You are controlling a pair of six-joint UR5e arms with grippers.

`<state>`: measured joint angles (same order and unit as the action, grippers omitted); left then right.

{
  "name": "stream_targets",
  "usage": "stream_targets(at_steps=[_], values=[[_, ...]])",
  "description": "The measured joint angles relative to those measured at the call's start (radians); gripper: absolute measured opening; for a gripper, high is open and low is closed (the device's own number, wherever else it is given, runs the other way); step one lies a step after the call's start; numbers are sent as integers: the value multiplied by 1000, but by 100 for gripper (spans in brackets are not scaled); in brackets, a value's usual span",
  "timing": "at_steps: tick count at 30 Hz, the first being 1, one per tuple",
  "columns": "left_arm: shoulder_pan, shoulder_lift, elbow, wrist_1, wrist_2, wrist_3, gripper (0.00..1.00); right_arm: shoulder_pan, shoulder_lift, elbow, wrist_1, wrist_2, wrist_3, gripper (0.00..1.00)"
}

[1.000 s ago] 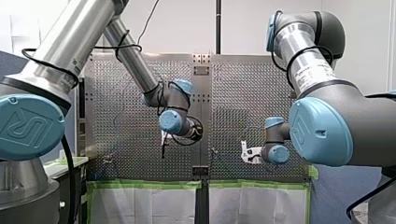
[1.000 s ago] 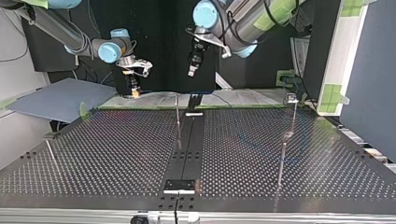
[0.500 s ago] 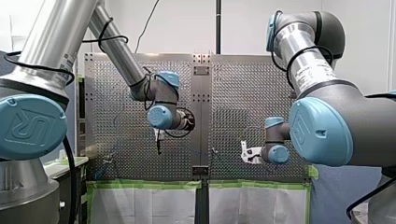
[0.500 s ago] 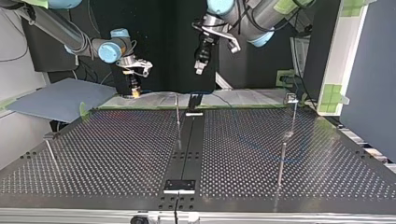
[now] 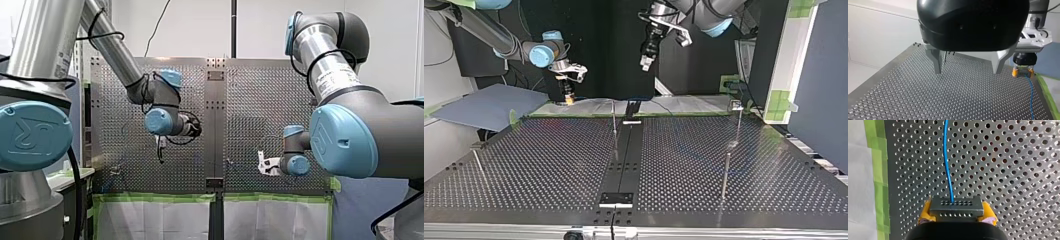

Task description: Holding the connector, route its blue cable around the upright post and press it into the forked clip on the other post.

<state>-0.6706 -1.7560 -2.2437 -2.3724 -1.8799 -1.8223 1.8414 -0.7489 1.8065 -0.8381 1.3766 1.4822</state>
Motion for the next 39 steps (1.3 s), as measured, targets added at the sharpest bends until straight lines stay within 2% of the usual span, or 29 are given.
stream_targets(at_steps=[14, 24, 30, 39], values=[[0, 118, -115, 6, 0, 4, 100, 0, 0, 0, 3, 0, -1, 0], [1, 195, -128, 61, 1, 15, 100, 2, 0, 0, 3, 0, -2, 0], [2, 210, -128, 89, 2, 13, 100, 2, 0, 0, 3, 0, -2, 0], [7, 207, -128, 70, 0, 18, 100, -2, 0, 0, 5, 0, -2, 0]])
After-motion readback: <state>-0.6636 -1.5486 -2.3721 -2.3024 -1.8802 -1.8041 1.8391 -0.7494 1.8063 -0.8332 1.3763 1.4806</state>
